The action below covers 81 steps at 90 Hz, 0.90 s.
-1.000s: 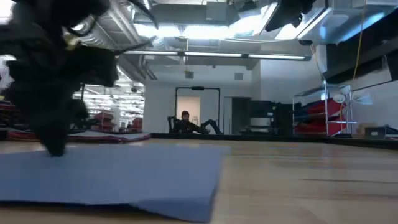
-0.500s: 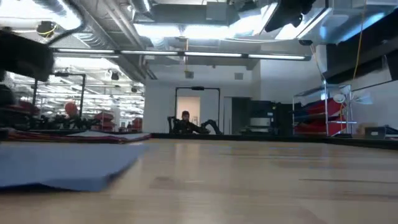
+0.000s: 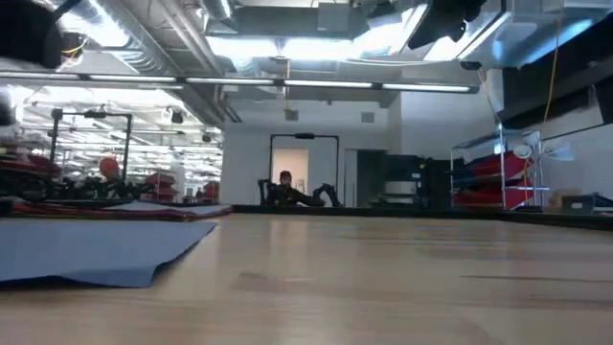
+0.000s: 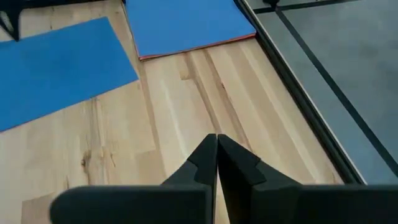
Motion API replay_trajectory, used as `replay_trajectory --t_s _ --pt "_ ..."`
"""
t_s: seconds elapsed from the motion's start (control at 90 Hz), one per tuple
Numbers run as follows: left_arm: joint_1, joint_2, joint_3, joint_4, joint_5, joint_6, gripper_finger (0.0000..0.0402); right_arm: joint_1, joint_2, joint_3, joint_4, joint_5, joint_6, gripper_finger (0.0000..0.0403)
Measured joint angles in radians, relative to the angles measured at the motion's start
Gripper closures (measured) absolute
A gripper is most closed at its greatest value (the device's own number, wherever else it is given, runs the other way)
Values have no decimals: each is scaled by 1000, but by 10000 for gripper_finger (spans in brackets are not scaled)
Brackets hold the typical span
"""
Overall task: Organize paper
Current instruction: Move the blue colored paper on the bottom left of the table
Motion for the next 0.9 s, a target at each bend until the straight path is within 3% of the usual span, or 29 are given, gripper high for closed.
replay_trajectory --t_s 0.267,0.489,0.667,0.9 --pt "184 53 0 206 10 363 402 0 0 0 0 0 1 403" --pt "313 159 0 332 121 612 402 0 0 0 0 -1 2 403" --pt "346 237 0 459 222 703 402 0 0 0 -1 -1 2 403" --pt "309 334 0 460 308 712 402 0 0 0 -3 -2 2 403"
